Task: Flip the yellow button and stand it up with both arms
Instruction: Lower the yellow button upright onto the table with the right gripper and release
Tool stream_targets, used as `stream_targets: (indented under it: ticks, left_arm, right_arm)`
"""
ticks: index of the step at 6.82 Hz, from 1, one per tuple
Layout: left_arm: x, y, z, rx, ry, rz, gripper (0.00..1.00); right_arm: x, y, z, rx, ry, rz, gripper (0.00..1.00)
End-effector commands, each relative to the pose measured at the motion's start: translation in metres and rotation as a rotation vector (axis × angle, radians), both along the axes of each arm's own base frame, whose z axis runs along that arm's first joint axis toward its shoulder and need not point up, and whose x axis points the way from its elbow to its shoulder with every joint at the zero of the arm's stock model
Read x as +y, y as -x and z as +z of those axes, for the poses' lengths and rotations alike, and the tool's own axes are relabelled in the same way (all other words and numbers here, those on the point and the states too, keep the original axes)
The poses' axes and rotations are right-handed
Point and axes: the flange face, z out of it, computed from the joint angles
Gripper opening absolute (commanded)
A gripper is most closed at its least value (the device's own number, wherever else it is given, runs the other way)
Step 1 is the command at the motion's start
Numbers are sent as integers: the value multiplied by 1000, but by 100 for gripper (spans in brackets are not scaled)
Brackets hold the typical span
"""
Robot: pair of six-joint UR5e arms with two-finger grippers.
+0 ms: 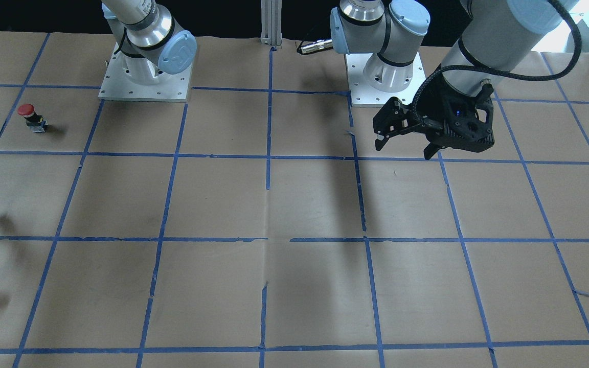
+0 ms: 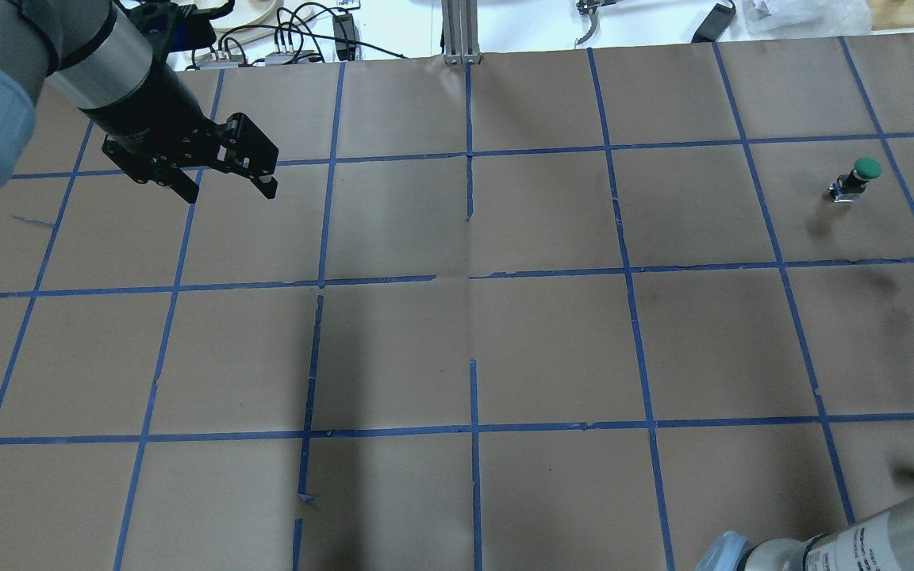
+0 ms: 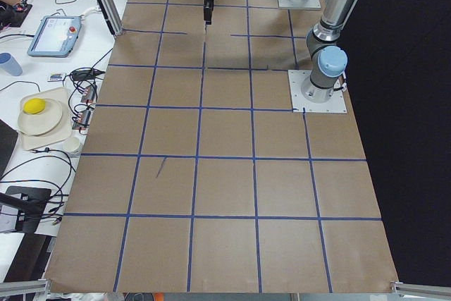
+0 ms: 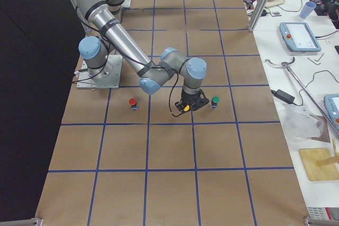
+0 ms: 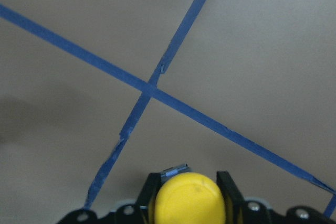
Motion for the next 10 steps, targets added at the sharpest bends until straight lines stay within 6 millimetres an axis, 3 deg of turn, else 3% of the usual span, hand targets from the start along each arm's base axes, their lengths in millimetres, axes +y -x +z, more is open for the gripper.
stream_targets:
  ticks: [1,2,3,5,7,10]
  left_arm:
    - [5,10,22,-19,7,-5,99]
    - [1,2,27,-108,8,-2,99]
    - [-3,-2,34,-122,11,4,99]
    - [5,-2,36,-124,-22,3,99]
    - [5,-2,36,-123,-22,3,99]
    - [4,-1,36,-121,-21,5,99]
  right_arm:
    - [28,-29,2,5,30,-186,5]
    - [54,-61,9,9,35,-261,5]
    - [73,-80,14,42,79,-260,5]
    - [86,-84,-11,130,114,-260,7]
    - [79,-76,-40,133,90,-262,9]
    - [75,-81,-31,143,110,-276,11]
